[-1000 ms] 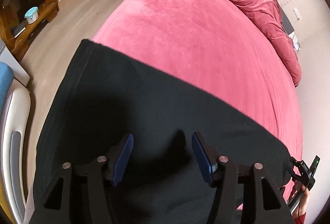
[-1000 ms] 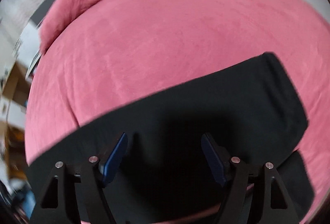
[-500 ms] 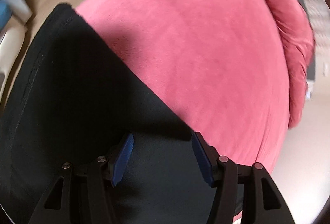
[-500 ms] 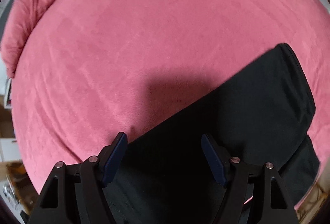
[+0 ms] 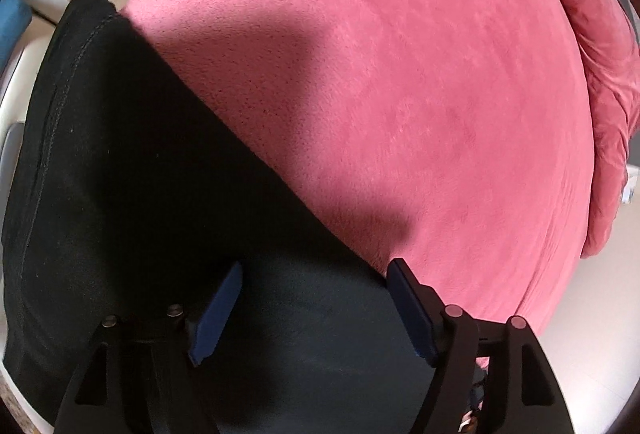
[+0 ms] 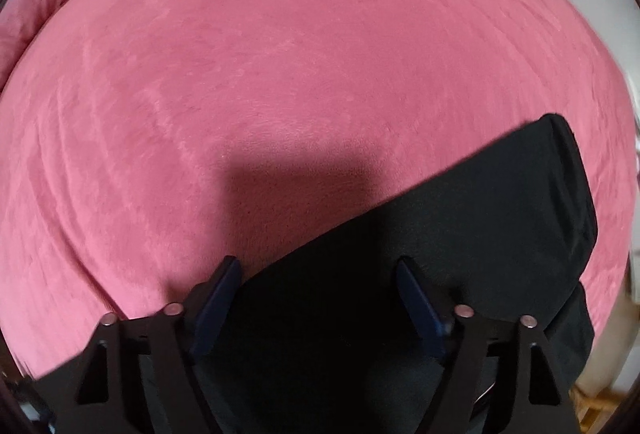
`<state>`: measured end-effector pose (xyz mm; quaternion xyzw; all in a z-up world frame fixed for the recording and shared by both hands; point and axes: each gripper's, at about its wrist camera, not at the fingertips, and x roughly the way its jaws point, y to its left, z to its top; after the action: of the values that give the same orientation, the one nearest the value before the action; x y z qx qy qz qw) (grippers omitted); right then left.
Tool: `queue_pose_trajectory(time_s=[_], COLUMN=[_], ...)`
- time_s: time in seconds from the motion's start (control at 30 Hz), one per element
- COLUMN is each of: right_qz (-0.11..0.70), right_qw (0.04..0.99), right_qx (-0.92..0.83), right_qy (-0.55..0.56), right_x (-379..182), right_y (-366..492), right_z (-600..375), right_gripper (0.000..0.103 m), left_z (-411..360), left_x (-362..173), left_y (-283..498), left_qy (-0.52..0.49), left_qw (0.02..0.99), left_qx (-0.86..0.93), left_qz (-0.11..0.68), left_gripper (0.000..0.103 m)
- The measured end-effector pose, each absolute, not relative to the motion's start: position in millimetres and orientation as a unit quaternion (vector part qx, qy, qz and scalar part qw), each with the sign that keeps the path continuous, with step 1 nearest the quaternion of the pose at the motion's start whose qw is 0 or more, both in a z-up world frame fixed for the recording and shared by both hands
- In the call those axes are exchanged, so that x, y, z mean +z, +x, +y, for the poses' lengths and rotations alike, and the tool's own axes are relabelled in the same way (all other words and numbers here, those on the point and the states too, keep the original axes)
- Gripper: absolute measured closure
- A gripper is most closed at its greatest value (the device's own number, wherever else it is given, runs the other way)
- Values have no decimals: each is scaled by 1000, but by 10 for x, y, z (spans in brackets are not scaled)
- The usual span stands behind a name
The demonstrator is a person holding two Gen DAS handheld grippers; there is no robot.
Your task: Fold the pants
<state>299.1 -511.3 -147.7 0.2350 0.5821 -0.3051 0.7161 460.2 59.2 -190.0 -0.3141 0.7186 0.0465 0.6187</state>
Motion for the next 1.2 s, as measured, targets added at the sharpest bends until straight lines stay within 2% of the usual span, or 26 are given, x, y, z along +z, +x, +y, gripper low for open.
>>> queue_pose_trajectory(time_s=[0.03,0.13,0.2,0.23,0.3,0.37,0.43,0.67,0.77,0.97,1.2], right_qz=[580,572,562,559,548,537,525,457,432,374,334], right_qw=[722,741,751,754,761,767,772,795,807,838,860], right_qx=[-300,-276,-258,-253,-240,-232,-227,-200,-182,-145,-125], right_qy=[228,219,231,236,251,263,277,345,360,371,365], right_x=[-1460,-1407,-1379,-1341,-1305,-1271,-1277,-1170,-1041,-863,-779], right_y=[2946,2803,2681,2646,2519,2401,2304,1838,1589,1150,455], right_z=[-5097,-5063,-5077,-5078,-5083,-5095,-5202,-5217,-5213,-5183,-4939], right_gripper=[47,73,80,84,89,92,93,95,96,96,96], left_z=[542,550,614,636,693,748,789,887,1036,1415,1669], left_x=[-1805,-1776,-1768,-1761,-1761,-1778,-1779,-1757,-1518,-1346,-1487], left_y=[4512,4423,4319,4284,4188,4084,3927,3490,3281,2756,2052], left_qy=[-311,-310,-312,-321,-346,-384,-420,-426,-429,-450,-485], left_qw=[621,631,638,641,643,641,646,690,706,727,715], left_qx=[46,48,53,47,28,5,-8,-51,-77,-138,-158], left_qz=[718,710,702,696,683,664,638,583,558,501,477], left_gripper=[32,48,68,71,85,94,96,97,97,97,98])
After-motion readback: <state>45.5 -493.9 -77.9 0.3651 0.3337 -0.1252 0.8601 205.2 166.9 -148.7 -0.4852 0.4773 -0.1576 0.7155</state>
